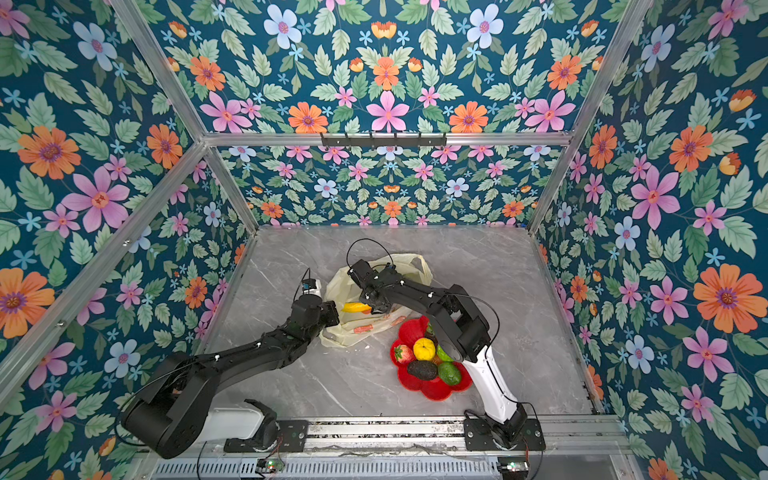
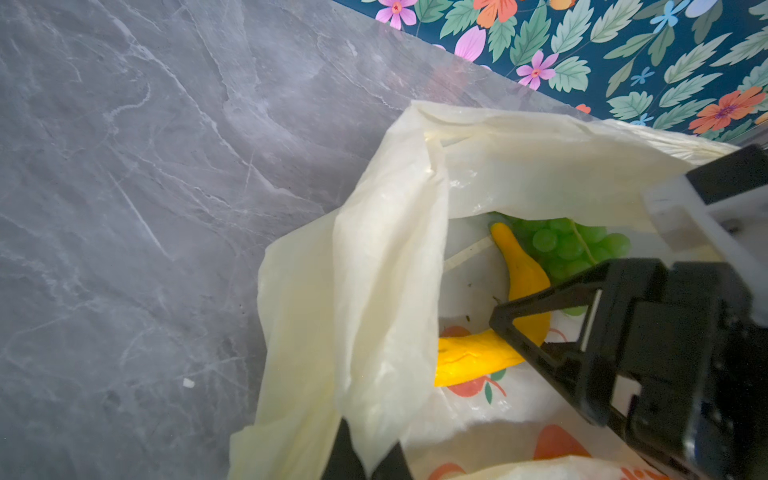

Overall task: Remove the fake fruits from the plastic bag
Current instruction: 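Close the right gripper on the yellow banana's middle inside the bag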

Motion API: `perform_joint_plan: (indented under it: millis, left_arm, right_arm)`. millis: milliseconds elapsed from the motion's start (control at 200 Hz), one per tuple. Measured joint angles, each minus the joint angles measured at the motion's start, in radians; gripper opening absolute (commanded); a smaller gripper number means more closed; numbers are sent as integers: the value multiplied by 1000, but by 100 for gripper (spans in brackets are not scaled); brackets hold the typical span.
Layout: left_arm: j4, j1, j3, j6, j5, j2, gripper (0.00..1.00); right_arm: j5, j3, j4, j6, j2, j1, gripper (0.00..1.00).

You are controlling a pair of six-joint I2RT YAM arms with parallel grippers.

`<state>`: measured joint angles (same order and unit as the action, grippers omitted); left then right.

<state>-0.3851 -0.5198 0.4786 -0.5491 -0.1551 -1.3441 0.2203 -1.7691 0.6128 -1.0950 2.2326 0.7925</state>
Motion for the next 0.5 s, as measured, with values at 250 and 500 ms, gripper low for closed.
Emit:
perform_joint_plan:
  millis: [250,500]
  left_arm:
    - [0,0,0,0,0,1,0]
    - [0,0,0,0,0,3,0]
  right_arm:
    - [22,31,19,4,-8,-2,45]
    - [26,69,-11,26,-36,-14,43]
